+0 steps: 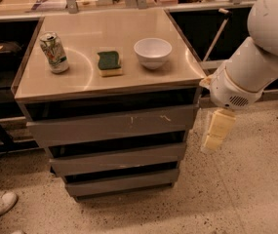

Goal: Open top drawer

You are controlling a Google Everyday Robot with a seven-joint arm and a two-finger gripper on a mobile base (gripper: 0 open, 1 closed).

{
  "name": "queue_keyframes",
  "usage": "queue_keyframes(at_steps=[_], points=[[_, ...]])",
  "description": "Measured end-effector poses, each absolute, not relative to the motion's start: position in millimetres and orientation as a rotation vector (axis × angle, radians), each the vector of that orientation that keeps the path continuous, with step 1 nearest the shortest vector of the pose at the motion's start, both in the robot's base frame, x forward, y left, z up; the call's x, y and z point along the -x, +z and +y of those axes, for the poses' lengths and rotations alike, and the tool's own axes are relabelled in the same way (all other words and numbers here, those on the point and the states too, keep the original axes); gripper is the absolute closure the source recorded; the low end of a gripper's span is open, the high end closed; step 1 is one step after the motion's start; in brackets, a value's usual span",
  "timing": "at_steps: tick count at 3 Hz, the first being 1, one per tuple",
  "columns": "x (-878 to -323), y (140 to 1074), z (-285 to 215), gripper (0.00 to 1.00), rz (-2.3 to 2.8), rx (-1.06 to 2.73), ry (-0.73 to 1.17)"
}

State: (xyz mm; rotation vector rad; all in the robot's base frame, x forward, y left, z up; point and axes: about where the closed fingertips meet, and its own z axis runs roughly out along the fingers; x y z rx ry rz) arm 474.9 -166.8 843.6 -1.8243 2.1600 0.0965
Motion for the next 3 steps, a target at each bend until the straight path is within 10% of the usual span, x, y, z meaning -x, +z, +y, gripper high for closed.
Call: queue_keyframes(at_steps=[3], points=[[-518.4, 732.7, -141.2, 0.0, 2.165, 1.764, 0.149]])
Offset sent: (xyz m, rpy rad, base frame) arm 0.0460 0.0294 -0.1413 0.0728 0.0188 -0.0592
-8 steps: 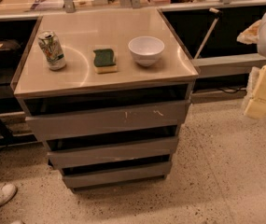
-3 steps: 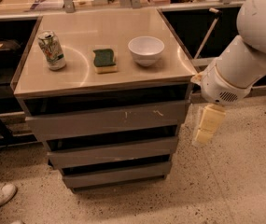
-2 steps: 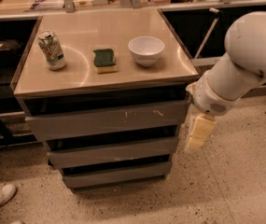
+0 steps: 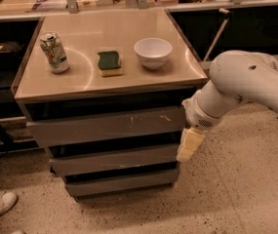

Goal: Open top drawer

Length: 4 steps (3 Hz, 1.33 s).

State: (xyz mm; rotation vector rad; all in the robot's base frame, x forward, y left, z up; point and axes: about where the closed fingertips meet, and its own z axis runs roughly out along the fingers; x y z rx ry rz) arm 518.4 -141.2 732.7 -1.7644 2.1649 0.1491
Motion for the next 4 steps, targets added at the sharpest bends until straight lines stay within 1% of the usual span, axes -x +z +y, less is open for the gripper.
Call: queue_keyframes(at_steps=[2, 4], points=[[-564.0, 709.3, -126.9, 0.0, 2.101, 1.783, 0.144], [-588.1, 688.7, -112.0, 0.0, 2.079, 1.805, 0.162]])
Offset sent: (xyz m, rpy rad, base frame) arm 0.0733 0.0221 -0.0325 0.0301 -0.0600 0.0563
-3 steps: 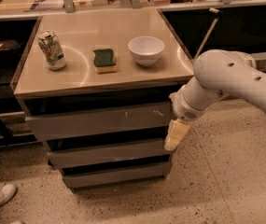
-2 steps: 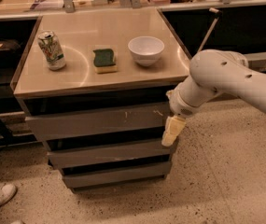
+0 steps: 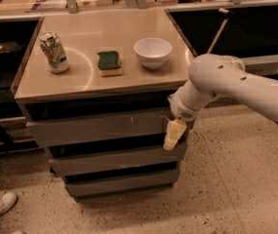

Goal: Open top drawer

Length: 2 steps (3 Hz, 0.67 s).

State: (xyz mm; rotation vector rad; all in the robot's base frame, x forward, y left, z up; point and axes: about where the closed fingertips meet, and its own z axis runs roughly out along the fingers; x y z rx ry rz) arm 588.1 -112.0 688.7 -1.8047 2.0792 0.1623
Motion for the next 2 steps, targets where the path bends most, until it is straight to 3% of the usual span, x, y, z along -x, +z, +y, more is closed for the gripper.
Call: queue_keyframes(at_steps=[2], points=[[-594.4, 668.2, -110.0, 0.0, 2.089, 1.838, 0.18]])
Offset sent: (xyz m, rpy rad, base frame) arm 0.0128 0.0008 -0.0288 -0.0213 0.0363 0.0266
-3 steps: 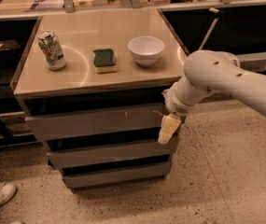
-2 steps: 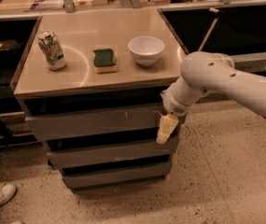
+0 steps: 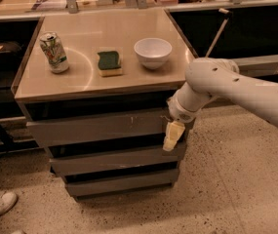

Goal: Open top drawer

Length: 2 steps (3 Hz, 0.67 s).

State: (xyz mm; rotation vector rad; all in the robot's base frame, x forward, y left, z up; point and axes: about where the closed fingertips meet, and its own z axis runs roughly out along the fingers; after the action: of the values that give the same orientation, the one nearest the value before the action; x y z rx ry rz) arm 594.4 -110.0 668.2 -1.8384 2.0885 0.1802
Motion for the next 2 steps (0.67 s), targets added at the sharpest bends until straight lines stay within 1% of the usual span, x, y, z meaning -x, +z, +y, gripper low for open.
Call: queue_keyframes(at_steps=[2], points=[[-597.4, 655.8, -106.9, 0.0, 2.084, 1.869, 0.197]])
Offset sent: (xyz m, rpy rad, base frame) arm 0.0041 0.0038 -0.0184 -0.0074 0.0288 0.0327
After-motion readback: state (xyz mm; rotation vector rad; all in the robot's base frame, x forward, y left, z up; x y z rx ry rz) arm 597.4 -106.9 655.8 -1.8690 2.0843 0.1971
